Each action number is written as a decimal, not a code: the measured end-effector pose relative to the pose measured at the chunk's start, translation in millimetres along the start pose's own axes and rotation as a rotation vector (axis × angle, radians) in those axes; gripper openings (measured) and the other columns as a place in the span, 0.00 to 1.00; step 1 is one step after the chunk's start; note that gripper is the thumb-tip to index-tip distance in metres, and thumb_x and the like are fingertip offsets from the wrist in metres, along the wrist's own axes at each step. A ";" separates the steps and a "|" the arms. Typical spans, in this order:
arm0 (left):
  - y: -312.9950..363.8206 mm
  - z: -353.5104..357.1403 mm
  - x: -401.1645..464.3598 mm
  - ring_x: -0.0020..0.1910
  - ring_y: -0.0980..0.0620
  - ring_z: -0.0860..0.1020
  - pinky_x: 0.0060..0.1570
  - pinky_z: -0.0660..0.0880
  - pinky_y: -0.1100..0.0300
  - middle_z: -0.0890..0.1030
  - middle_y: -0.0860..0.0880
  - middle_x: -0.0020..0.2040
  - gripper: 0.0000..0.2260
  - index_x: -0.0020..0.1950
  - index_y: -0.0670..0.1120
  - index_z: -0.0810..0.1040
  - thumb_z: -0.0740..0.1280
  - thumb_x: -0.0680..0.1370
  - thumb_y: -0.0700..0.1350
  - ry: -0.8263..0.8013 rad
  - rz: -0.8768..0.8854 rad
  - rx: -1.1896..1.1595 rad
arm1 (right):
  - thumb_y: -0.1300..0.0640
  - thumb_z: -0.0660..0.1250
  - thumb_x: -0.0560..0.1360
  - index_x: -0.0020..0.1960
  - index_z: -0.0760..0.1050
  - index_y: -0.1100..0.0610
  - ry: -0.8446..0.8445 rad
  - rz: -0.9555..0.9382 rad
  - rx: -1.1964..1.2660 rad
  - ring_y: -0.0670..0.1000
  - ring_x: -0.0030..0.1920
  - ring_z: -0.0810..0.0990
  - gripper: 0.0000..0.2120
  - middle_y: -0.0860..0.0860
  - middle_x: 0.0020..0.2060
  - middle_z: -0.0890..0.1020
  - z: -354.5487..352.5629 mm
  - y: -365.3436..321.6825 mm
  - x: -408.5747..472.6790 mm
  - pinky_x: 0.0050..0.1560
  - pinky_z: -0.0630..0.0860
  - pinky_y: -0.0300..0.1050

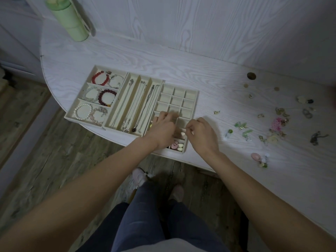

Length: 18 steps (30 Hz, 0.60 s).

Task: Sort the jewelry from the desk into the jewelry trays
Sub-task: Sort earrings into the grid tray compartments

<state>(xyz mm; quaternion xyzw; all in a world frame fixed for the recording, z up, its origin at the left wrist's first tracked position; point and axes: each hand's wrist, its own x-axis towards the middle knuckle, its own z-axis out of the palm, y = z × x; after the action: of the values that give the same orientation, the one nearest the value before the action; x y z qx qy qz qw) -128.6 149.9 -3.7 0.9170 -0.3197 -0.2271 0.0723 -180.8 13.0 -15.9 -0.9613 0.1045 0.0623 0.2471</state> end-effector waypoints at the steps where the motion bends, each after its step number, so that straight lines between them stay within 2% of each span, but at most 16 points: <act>1: 2.1 -0.7 1.5 0.69 0.45 0.56 0.65 0.56 0.52 0.59 0.49 0.74 0.14 0.61 0.52 0.79 0.62 0.78 0.43 0.031 0.003 -0.027 | 0.60 0.61 0.78 0.53 0.78 0.58 0.017 -0.014 0.009 0.54 0.51 0.76 0.08 0.54 0.49 0.76 -3.0 4.5 -0.5 0.48 0.74 0.50; 8: 52.5 -2.8 26.7 0.67 0.46 0.63 0.64 0.62 0.55 0.70 0.48 0.67 0.17 0.61 0.45 0.77 0.59 0.75 0.33 0.188 0.088 -0.143 | 0.63 0.61 0.78 0.59 0.77 0.59 0.078 0.107 0.032 0.54 0.58 0.72 0.12 0.55 0.55 0.76 -33.0 64.3 -17.6 0.54 0.71 0.45; 14: 117.9 10.5 57.1 0.63 0.44 0.67 0.58 0.65 0.54 0.71 0.45 0.64 0.16 0.64 0.45 0.75 0.59 0.78 0.37 0.097 0.189 -0.073 | 0.63 0.61 0.77 0.63 0.75 0.57 0.103 0.269 0.021 0.53 0.64 0.70 0.15 0.54 0.62 0.75 -55.9 125.6 -52.8 0.61 0.69 0.46; 18: 154.6 28.6 73.5 0.63 0.44 0.67 0.58 0.66 0.54 0.70 0.43 0.64 0.15 0.65 0.45 0.73 0.60 0.79 0.42 0.011 0.265 -0.028 | 0.60 0.65 0.76 0.62 0.75 0.57 0.135 0.346 0.003 0.54 0.64 0.70 0.15 0.54 0.61 0.76 -66.7 159.8 -75.6 0.62 0.67 0.45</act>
<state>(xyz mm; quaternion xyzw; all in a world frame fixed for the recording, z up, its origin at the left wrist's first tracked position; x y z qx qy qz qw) -176.5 -16.6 -13.4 0.8669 -0.4345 -0.2149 0.1165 -286.7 -143.5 -18.8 -0.9306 0.2849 0.0391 0.2265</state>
